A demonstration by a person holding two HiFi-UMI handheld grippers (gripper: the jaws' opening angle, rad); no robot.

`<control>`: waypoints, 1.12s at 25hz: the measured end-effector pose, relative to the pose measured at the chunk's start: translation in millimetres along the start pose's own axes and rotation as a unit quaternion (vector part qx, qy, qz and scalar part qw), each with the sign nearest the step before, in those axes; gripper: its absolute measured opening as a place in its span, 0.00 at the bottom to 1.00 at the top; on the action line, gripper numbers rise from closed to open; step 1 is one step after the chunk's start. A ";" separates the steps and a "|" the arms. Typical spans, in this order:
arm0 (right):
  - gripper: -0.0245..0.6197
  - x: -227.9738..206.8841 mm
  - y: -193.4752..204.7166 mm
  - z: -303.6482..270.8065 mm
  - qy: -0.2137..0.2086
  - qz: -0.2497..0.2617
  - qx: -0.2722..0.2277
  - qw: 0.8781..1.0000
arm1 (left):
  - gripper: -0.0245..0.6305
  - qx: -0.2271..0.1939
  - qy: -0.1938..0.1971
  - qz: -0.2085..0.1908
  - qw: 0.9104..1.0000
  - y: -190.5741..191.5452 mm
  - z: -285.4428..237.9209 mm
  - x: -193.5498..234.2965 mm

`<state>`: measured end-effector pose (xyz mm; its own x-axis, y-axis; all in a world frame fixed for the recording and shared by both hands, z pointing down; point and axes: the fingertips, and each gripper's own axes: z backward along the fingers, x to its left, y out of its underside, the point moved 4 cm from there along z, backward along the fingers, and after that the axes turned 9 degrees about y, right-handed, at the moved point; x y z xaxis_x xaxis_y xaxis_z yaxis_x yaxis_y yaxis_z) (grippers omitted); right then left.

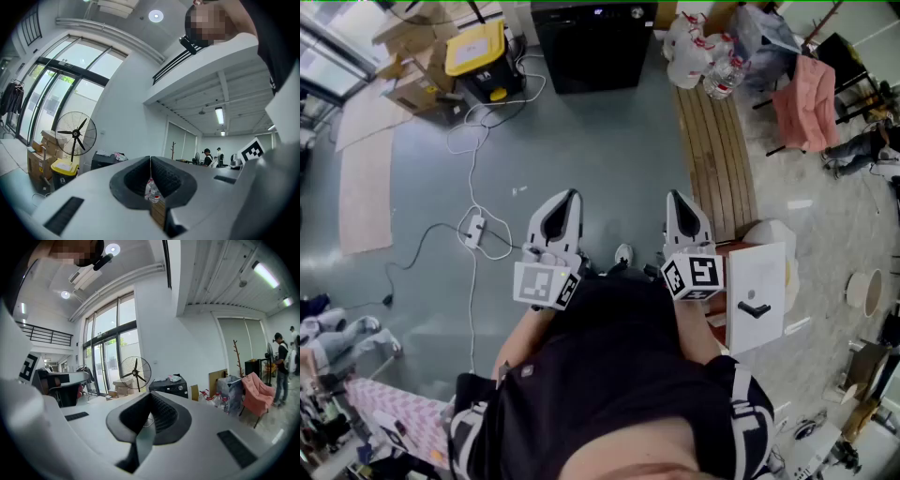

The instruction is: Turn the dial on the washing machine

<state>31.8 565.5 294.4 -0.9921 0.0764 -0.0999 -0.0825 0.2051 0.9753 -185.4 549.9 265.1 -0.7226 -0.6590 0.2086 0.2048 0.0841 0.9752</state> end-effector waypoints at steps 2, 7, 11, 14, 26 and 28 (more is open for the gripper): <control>0.08 0.8 -1.0 -3.1 -0.001 0.001 0.001 1.000 | 0.07 0.002 0.000 0.000 1.000 -0.3 -2.5 2.1; 0.08 -0.4 -1.1 -4.1 -0.001 0.002 0.001 1.000 | 0.07 0.005 0.002 0.002 1.000 1.7 -4.9 0.8; 0.08 -2.7 -7.1 -4.5 -0.002 -0.002 -0.008 1.000 | 0.07 0.005 0.003 0.004 1.000 -0.3 -9.1 -0.7; 0.08 -6.9 -10.5 -5.4 -0.006 -0.006 -0.022 1.000 | 0.07 0.007 0.005 0.003 1.000 0.3 -14.2 -3.0; 0.30 -82.6 -5.0 -25.0 -0.023 -0.002 0.002 1.000 | 0.07 0.013 -0.008 0.011 1.000 20.3 -79.9 -50.4; 0.30 -103.3 -6.6 -34.8 -0.032 -0.002 0.006 0.999 | 0.07 0.012 -0.018 0.015 1.000 21.7 -98.2 -59.6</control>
<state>131.5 522.3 305.1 -0.9838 0.1371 -0.1156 -0.0839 0.2178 0.9724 -73.1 517.6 266.5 -0.7392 -0.6291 0.2407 0.2124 0.1215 0.9696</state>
